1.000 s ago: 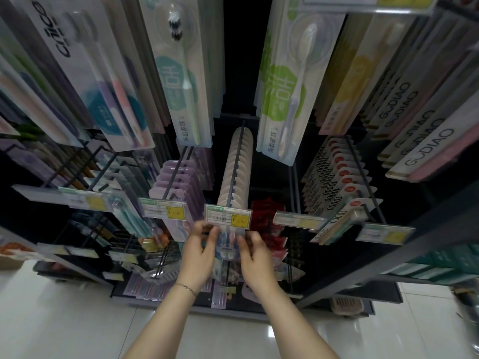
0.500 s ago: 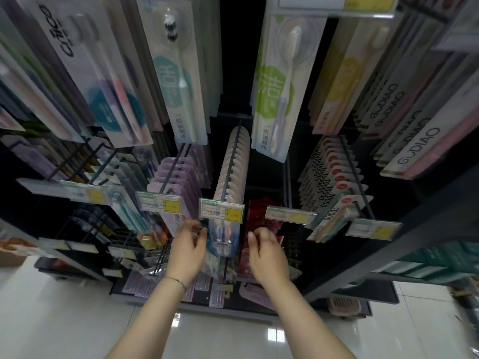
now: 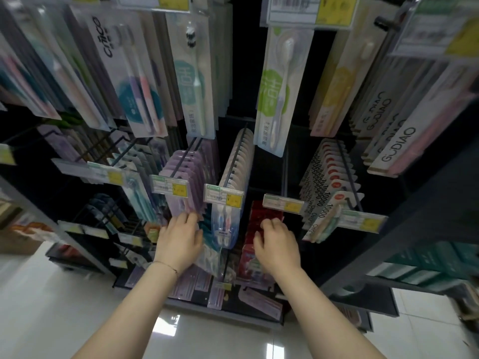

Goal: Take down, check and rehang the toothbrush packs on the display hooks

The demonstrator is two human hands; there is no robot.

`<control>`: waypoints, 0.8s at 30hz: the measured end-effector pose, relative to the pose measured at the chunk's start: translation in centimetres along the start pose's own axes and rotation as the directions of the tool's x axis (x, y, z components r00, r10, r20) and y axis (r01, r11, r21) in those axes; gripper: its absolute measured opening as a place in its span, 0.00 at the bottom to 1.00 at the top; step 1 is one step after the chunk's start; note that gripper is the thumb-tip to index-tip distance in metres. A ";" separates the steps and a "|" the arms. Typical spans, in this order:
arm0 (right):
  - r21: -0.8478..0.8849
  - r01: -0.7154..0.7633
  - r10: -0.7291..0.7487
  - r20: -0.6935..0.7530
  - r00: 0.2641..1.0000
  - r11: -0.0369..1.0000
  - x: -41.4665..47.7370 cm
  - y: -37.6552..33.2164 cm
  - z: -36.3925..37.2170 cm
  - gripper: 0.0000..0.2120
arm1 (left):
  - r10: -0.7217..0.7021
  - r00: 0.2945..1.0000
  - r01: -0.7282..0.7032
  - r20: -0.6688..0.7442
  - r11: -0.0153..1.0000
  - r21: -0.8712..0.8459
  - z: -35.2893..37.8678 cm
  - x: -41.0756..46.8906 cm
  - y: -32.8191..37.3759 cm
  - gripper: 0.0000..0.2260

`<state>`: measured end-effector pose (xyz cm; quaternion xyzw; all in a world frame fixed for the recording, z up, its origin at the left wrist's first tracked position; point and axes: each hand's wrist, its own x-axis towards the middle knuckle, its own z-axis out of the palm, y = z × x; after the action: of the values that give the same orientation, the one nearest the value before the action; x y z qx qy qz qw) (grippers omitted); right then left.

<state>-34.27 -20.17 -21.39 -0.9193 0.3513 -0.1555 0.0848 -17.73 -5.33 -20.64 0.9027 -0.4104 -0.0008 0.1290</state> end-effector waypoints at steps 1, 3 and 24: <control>0.002 0.003 -0.003 -0.005 1.000 1.000 -0.1 -0.2 -0.2 0.13 | 0.003 1.000 -0.003 -0.009 1.000 0.003 -0.1 -0.2 -0.1 0.13; 0.008 0.008 -0.008 -0.016 1.000 1.000 -0.2 -0.5 -0.5 0.13 | 0.013 1.000 -0.013 -0.016 1.000 0.015 -0.4 -0.5 -0.3 0.12; 0.026 -0.011 0.013 -0.076 0.997 1.000 -2.6 -13.8 -0.5 0.10 | 0.160 0.977 -0.168 0.143 0.985 0.047 -5.6 -1.7 -8.7 0.12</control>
<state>-27.79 -8.23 -17.83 -0.9096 0.3577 -0.1941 0.0840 -11.86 2.70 -17.46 0.8670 -0.4912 -0.0410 0.0733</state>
